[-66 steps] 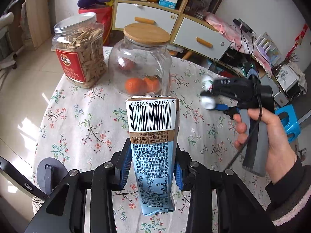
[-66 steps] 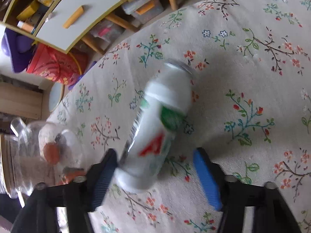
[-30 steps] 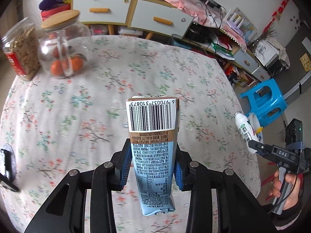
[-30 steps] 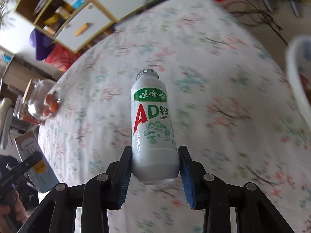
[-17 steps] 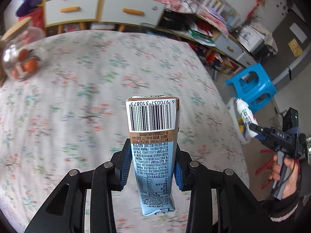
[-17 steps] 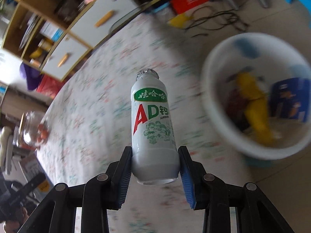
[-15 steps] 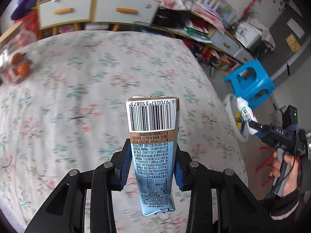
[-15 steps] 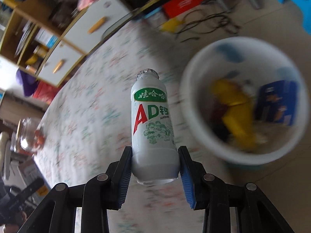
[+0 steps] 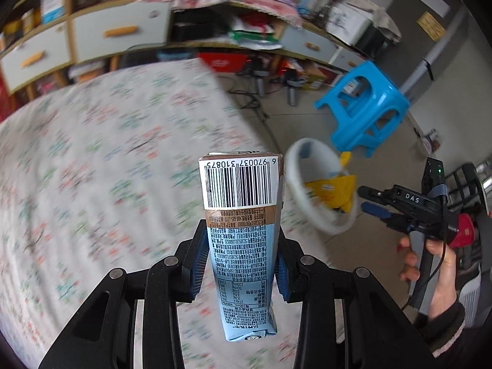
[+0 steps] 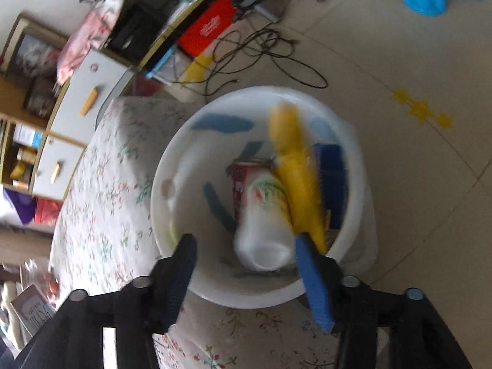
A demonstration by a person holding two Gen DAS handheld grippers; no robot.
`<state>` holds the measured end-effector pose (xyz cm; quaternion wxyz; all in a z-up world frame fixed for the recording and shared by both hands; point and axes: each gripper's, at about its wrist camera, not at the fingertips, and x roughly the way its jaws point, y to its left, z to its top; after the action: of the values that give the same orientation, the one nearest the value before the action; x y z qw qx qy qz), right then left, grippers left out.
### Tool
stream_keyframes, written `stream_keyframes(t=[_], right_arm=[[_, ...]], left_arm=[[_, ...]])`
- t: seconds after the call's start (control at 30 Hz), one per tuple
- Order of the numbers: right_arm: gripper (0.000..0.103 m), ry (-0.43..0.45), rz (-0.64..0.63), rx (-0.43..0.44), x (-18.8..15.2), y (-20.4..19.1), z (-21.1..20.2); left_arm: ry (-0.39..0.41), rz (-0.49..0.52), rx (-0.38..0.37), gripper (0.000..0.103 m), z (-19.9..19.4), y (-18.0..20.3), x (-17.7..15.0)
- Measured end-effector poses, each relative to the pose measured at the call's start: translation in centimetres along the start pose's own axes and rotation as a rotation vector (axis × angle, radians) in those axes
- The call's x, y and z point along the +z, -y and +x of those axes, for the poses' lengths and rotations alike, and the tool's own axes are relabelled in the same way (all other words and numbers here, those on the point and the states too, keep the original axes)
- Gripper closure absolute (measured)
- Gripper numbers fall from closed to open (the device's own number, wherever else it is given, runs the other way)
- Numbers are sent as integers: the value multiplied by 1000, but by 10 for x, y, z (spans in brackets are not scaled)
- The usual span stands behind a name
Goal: Collect trash
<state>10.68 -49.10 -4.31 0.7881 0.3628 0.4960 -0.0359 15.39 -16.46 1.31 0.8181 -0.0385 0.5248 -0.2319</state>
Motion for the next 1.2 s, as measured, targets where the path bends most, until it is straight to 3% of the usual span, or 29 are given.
stream_keyframes(t=[0.2, 0.63, 0.67, 0.7, 0.77, 1.2], right_arm=[[42, 30, 58, 39, 5, 13, -17], [39, 111, 24, -44, 5, 21, -52], [39, 117, 23, -49, 5, 21, -54], [39, 123, 21, -54, 5, 22, -56], [38, 132, 24, -59, 6, 23, -58], [29, 166, -56, -101, -10, -1, -68]], left_arm=[[9, 65, -54, 63, 31, 52, 21], [63, 108, -118, 62, 97, 109, 54], [65, 116, -131, 54, 100, 111, 55], [63, 114, -128, 34, 101, 112, 56], [71, 90, -92, 17, 100, 109, 55], [100, 84, 54, 1, 39, 57, 10]])
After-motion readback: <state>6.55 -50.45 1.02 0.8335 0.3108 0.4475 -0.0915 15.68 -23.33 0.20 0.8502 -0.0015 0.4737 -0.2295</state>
